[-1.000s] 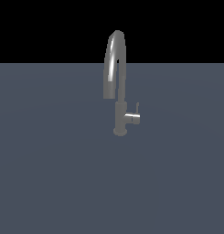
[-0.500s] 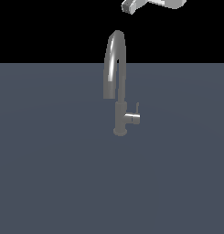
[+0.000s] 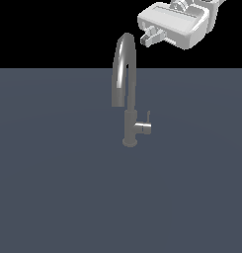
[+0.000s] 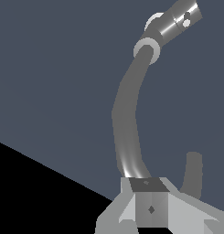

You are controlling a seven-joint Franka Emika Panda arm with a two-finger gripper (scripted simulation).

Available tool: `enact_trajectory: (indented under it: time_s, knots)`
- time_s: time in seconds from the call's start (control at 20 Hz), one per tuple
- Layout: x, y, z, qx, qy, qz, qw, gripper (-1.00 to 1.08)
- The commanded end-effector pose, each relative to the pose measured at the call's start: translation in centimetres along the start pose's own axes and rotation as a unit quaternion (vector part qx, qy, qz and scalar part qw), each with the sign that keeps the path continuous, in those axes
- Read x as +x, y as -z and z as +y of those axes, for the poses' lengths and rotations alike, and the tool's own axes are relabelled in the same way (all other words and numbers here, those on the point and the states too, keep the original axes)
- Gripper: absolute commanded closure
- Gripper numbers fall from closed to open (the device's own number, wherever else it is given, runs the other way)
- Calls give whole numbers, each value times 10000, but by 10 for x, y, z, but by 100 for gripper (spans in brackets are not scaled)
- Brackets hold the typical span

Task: Turn on the faucet by rotating a designated handle.

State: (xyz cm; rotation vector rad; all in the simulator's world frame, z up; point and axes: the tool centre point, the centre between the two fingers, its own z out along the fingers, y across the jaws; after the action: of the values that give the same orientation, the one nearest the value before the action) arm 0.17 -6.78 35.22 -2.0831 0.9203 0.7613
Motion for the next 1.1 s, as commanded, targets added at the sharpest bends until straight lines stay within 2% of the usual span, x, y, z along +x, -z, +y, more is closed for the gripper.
enact_trajectory:
  time_s: [0.0, 0.2, 0.4, 0.55, 0.75, 1.05]
  knots:
    - [21, -1, 1, 275, -263, -215, 9990, 108]
    - [57, -5, 6, 740, -715, -578, 9930, 108]
    - [93, -14, 14, 1226, -1190, -956, 9807, 108]
    - [120, -23, 22, 1598, -1556, -1245, 9668, 108]
    - [152, -38, 33, 2051, -2006, -1597, 9446, 108]
    - [185, -60, 48, 2552, -2505, -1985, 9126, 108]
